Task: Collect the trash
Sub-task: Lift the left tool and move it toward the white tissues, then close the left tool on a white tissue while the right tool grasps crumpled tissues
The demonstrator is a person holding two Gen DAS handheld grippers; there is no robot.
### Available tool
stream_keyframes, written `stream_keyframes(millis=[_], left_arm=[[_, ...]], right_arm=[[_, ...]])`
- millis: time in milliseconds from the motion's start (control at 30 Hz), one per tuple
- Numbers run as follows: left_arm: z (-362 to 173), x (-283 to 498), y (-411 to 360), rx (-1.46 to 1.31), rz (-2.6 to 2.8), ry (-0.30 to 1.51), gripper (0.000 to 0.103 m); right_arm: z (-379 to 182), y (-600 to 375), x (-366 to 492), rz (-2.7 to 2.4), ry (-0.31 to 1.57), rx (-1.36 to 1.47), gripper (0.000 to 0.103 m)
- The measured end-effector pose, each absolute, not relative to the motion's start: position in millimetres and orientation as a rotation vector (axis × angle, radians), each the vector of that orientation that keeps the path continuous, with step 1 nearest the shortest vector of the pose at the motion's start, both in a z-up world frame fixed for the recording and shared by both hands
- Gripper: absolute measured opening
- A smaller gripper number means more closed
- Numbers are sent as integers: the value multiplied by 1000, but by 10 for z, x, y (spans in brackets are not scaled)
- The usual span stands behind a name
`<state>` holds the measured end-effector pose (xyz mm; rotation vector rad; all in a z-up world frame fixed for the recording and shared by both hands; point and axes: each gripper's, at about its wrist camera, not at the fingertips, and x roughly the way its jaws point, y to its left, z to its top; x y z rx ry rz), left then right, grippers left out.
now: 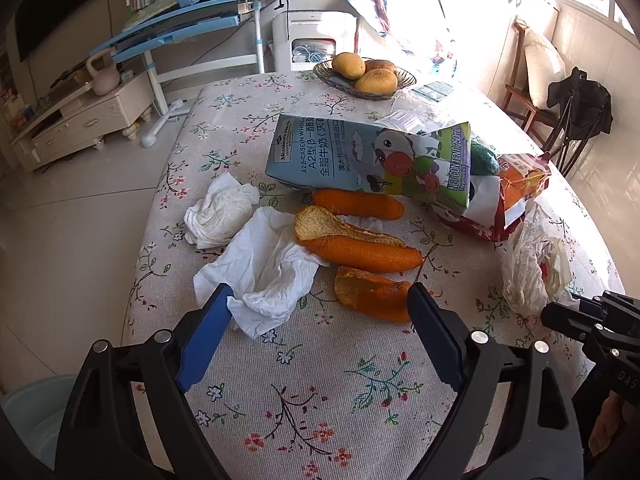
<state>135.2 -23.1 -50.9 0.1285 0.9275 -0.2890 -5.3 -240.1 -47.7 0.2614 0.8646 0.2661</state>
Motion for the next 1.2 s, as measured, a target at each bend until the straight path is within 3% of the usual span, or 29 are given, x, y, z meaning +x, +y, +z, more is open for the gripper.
stream_keyframes(millis=[267,300,367,433,633,1067,1200], left_arm=[[-535,1366,-343,122,-332,920,81],[-546,1368,-356,122,-343,919,75],[-574,1387,-366,102,-380,936,50],[-579,1401,-360,64,-420,946,35],[-499,1326,-318,35,-459,922,21],[-188,828,22,-51,-462,818,17],[-392,914,42,-37,-433,916,20]], right_arm=[[-381,-2318,-92,296,826,236,17],[-380,-2321,-93,296,827,239,17],[-360,-2333,-91,298,826,245,17],[-341,-2338,-100,297,819,247,17],[-339,-2378,-155,291,819,274,17],[-194,-2451,-439,292,775,293,17],[-206,-2470,-467,289,774,299,17]])
